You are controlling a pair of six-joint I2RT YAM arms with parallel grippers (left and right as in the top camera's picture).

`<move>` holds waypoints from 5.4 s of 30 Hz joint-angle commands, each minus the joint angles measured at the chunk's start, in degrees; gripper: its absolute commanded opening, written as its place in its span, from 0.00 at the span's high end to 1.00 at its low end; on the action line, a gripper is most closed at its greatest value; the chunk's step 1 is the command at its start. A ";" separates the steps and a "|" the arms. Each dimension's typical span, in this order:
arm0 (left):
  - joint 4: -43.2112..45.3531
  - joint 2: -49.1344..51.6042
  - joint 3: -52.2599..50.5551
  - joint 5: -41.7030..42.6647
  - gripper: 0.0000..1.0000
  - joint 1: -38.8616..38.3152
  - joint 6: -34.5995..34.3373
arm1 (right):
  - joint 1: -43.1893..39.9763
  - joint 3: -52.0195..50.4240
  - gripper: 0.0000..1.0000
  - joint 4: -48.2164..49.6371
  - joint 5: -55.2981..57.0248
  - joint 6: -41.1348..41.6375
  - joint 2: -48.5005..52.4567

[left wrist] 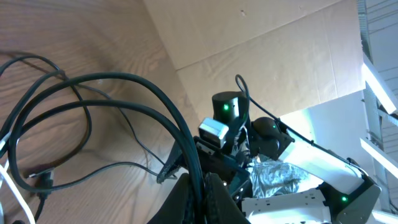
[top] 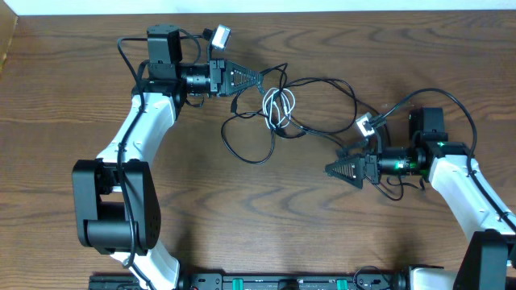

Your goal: Untangle cables

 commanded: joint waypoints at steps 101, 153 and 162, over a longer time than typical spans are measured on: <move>-0.79 -1.25 0.35 -5.81 0.68 5.40 9.46 | 1.36 0.46 0.99 22.75 31.34 4.96 -23.61; -25.11 -1.25 -2.27 -12.31 0.72 2.75 32.37 | 17.68 0.42 0.01 10.86 27.67 48.81 -2.91; -25.14 -1.25 -2.27 -13.38 0.35 2.75 32.37 | 22.82 0.44 0.80 16.92 31.21 50.90 0.96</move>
